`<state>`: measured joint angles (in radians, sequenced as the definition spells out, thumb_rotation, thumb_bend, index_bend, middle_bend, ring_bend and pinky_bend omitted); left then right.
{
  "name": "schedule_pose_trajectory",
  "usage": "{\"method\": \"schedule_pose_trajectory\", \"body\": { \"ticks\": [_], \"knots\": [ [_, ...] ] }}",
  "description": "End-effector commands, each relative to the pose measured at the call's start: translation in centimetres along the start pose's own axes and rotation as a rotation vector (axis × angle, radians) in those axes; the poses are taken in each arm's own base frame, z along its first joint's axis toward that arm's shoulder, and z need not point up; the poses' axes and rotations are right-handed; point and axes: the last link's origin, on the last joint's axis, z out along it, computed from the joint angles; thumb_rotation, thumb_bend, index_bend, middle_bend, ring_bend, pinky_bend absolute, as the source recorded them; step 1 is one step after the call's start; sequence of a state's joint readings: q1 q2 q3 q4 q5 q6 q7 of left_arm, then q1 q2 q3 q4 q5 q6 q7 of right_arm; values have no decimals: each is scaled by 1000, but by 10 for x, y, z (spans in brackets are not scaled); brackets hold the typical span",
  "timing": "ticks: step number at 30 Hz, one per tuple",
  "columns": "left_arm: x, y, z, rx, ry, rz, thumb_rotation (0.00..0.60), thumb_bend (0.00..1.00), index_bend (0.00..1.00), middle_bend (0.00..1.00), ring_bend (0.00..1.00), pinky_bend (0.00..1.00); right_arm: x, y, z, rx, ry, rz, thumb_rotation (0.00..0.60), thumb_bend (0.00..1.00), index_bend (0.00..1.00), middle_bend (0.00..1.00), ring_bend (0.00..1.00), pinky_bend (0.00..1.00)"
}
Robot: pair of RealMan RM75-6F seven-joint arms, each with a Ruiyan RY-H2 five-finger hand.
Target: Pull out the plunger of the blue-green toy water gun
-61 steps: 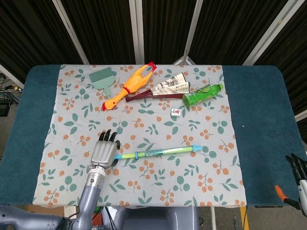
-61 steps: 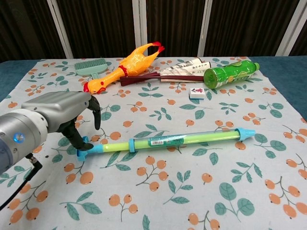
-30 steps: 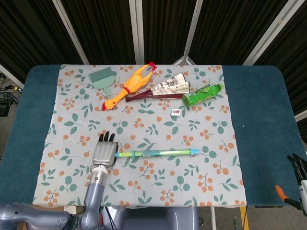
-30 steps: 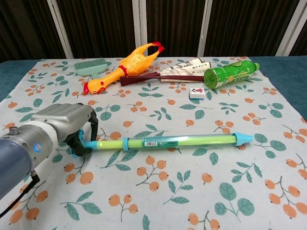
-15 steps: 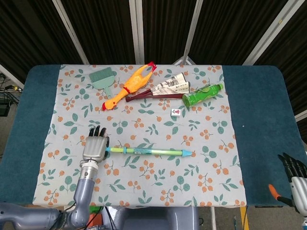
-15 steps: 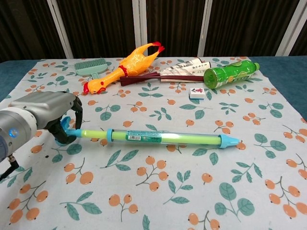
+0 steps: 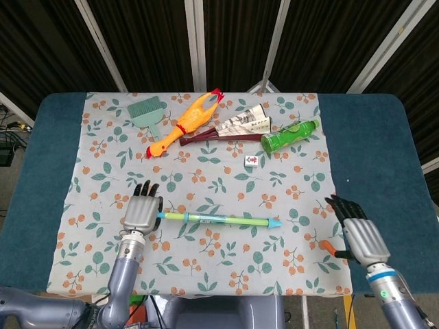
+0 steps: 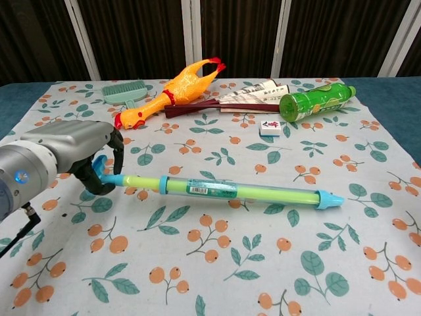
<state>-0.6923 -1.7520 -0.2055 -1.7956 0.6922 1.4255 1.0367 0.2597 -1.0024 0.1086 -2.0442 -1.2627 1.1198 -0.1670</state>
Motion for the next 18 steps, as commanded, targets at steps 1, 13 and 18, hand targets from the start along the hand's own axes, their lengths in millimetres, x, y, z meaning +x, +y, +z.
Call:
{"method": "schedule_pose_trajectory", "body": {
  "ticks": [1,13,18],
  "knots": [
    [1,2,-1,-3,2,-3,600,463,585,104,0,93,-14,-40,27,75,-54,2,600,347,0,0,0,0],
    [-1,5,0,4,-3,-20,600,462,591,104,0,93,-55,-81,62,32,-152,12,600,347,167,0,0,0],
    [-1,6,-1,-1,-5,-26,600,463,593,104,0,93,-66,-85,71,-3,-158,1,600,346,254,0,0,0]
  ]
}}
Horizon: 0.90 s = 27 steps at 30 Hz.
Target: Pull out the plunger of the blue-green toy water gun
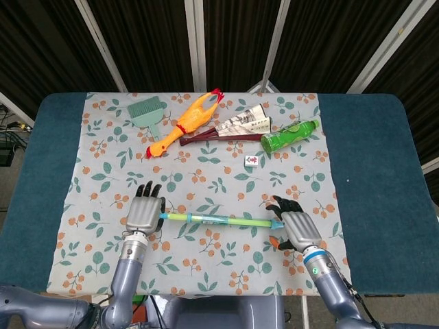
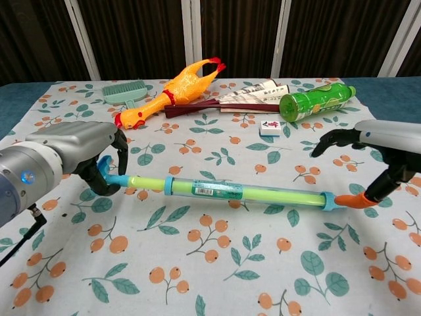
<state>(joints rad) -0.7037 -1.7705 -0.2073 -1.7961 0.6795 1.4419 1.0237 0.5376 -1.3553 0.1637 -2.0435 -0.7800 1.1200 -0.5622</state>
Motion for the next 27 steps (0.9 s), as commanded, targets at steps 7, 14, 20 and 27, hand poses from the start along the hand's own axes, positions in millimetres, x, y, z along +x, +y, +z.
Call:
{"method": "schedule_pose_trajectory", "body": {
  "ticks": [7,14,20,27],
  "knots": [
    [-2,1,0,-8,-11,5,600,462,594,104,0,93,-13,6,15,-77,0,-41,600,346,258,0,0,0],
    [-3,1,1,-10,-14,6,600,462,594,104,0,93,-19,13,18,-109,-2,-45,600,346,359,0,0,0],
    [-3,3,0,-12,-14,1,600,462,594,104,0,93,-24,14,21,-114,-5,-41,600,346,364,0,0,0],
    [1,4,-1,-14,-11,-2,600,462,597,104,0,93,-33,13,27,-121,-16,-36,600,346,364,0,0,0]
  ]
}}
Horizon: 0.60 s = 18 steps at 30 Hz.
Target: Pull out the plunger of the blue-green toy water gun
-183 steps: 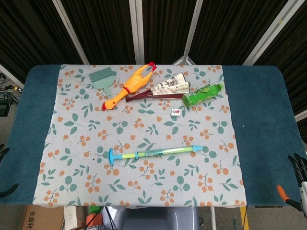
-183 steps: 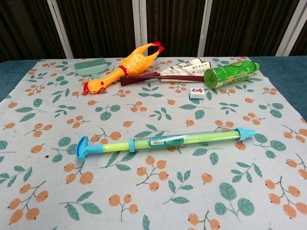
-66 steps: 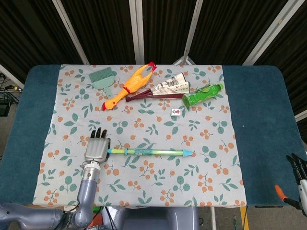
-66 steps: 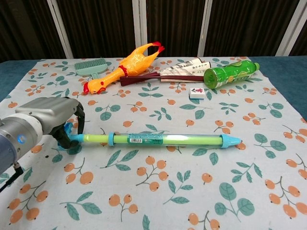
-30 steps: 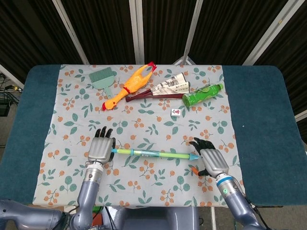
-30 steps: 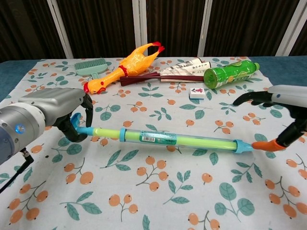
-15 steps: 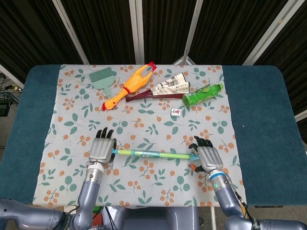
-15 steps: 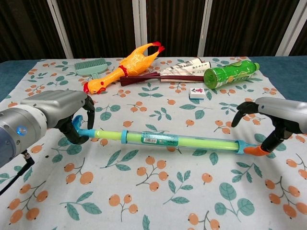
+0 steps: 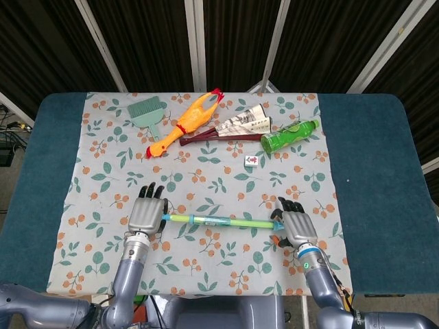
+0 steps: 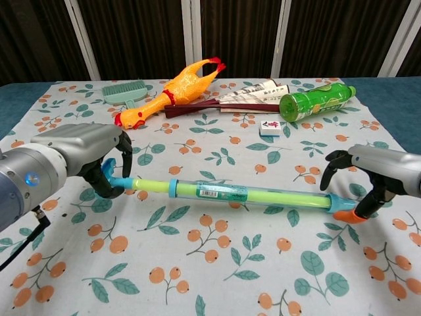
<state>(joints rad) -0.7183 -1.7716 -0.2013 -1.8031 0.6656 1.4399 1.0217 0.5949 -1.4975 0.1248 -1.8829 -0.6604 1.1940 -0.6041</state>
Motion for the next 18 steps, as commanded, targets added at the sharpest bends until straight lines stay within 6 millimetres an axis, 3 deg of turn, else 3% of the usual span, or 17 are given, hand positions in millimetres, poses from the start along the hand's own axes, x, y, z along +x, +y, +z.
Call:
{"method": "schedule_pose_trajectory", "body": {
  "ticks": [1,12,18],
  "knots": [
    [2,1,0,-1,0,-2,600,463,597,104,0,93,-4,-1,3,-5,-5,3,600,346,364,0,0,0],
    [-1,1,-3,-7,-10,3,600,462,598,104,0,93,-7,0,13,-27,-2,5,600,346,366,0,0,0],
    [-1,0,-3,-9,-10,1,600,463,598,104,0,93,-6,4,15,-40,9,-7,600,346,436,0,0,0]
  ]
}}
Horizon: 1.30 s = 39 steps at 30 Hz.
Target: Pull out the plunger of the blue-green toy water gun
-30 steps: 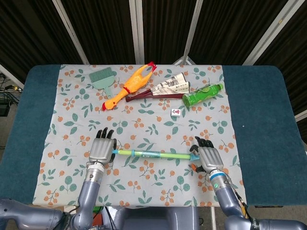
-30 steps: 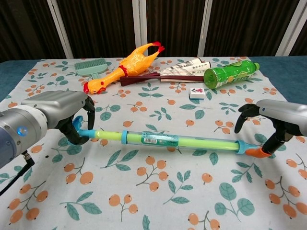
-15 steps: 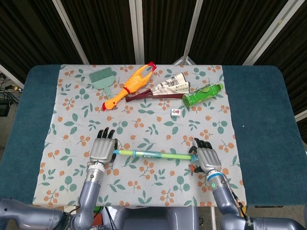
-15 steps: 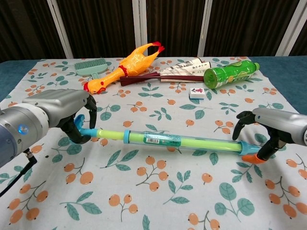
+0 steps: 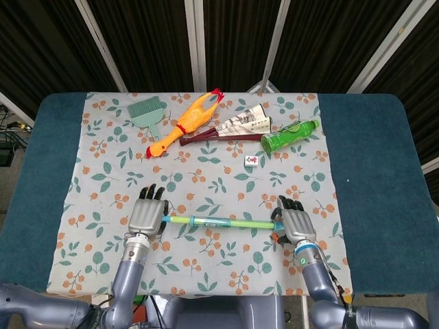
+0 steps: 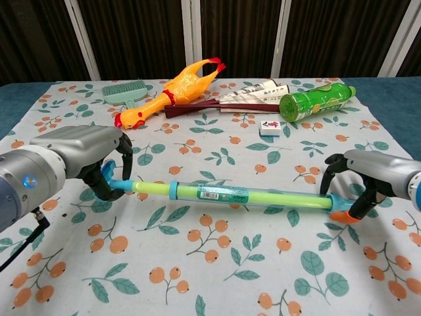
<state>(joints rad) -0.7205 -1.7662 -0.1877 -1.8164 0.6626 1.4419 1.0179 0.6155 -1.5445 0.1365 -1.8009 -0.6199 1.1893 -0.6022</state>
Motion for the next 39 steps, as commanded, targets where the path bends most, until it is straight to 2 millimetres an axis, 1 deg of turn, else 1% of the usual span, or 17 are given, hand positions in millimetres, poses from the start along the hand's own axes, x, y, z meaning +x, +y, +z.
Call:
{"method": "schedule_pose_trajectory", "body": {
  "ticks": [1,6,9,20,25,32,35,39],
  "knots": [
    [0,0,0,2,0,-3,600,463,599,104,0,93,-1,2,1,-6,2,-7,600,346,445,1,0,0],
    [1,-1,-1,2,1,-5,600,463,598,103,0,93,-1,2,0,-9,8,3,600,346,566,39,0,0],
    [2,-2,-1,1,2,-5,600,462,598,104,0,93,1,2,0,-7,20,1,600,346,608,49,0,0],
    [3,-1,-7,-19,-2,-12,600,463,602,104,0,93,10,-2,-1,-4,51,7,600,345,620,51,0,0],
    [5,-3,-9,-20,0,-18,600,462,603,104,0,93,15,0,0,-12,67,3,600,346,620,51,0,0],
    [8,-17,-9,0,2,-23,600,463,604,104,0,93,21,9,3,-35,85,14,600,346,621,51,0,0],
    [10,-30,-8,26,5,-28,600,463,605,104,0,93,28,16,5,-55,107,8,600,346,621,51,0,0],
    [11,-42,-7,34,4,-31,600,463,606,104,0,93,33,20,6,-66,117,7,600,346,621,51,0,0]
  ]
}}
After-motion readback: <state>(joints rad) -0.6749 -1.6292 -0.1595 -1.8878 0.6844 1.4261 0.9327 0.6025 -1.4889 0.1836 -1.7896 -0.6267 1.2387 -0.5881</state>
